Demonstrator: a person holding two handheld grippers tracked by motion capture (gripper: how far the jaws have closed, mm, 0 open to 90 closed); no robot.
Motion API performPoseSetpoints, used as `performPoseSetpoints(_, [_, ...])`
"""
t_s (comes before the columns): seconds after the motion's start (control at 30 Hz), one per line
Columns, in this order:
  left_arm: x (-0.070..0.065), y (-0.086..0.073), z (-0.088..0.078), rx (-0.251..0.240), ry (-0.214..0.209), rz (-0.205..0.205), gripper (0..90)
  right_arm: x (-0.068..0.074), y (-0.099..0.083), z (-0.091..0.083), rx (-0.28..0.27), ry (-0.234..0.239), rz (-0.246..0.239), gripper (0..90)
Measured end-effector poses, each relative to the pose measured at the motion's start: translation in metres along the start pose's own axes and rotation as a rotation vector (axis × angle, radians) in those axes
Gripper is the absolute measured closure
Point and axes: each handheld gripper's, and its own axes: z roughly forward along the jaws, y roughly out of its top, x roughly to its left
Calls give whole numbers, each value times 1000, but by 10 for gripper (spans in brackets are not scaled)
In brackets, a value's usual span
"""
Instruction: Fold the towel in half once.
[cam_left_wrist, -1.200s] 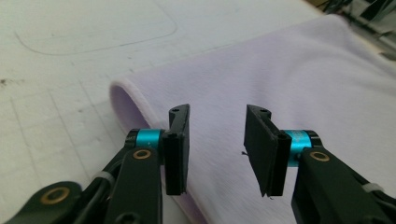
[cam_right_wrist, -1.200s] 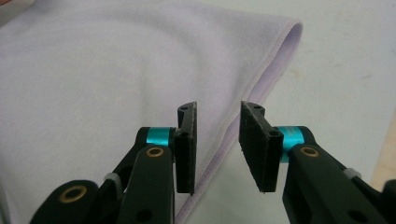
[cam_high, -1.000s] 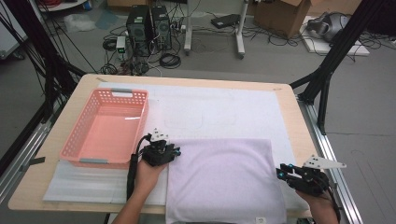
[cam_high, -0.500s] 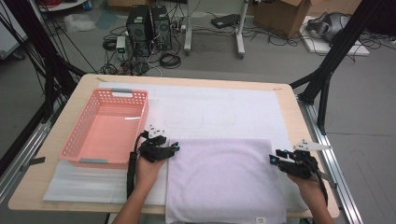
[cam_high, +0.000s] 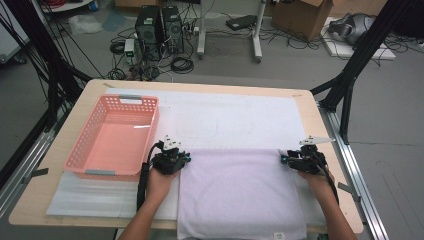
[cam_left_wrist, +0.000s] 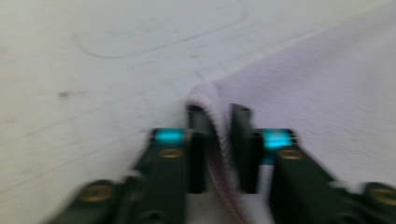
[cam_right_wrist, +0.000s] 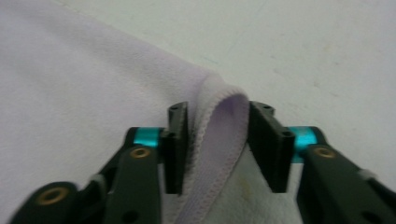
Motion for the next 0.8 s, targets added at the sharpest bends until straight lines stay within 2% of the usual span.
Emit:
performPoseSetpoints(0.03, [1,0,0,2,-5,-9,850,0,0,0,1,18,-2,766])
performPoseSetpoints(0.07, [3,0,0,1,-16,-33,853,2,0,-1,6,51,-2,824])
performPoseSetpoints(0.1, [5,0,0,1,-29,-64,855,4,0,-1,8,42,-21,845])
performPoseSetpoints(0.13, [6,1,-1,-2,-27,-78,856,6,0,-1,11,46,-36,855])
performPoseSetpoints(0.2, [7,2,-2,-32,-7,-74,858,6,0,-3,11,54,-48,858])
performPoseSetpoints(0.27, [9,5,-4,-60,-10,-87,859,6,2,-7,-33,52,-58,859])
performPoseSetpoints(0.3, [12,10,-3,-37,-16,-82,858,5,3,-9,-50,49,-56,860])
performPoseSetpoints(0.33, [14,15,-4,-37,-16,-70,858,3,5,-12,-70,44,-56,860])
performPoseSetpoints(0.47, [20,43,-8,-100,-6,-64,858,-3,12,-15,-108,23,-62,860])
performPoseSetpoints(0.57, [28,61,-3,-117,11,-69,858,-8,22,-17,-159,11,-48,859])
performPoseSetpoints(0.67, [38,76,4,-140,23,-69,858,-12,38,-14,-183,-18,-65,860])
performPoseSetpoints(0.77, [48,87,10,-170,7,-83,858,-16,53,-9,-188,-41,-82,859])
performPoseSetpoints(0.8, [51,90,12,-178,0,-76,858,-18,58,-7,-185,-52,-83,859])
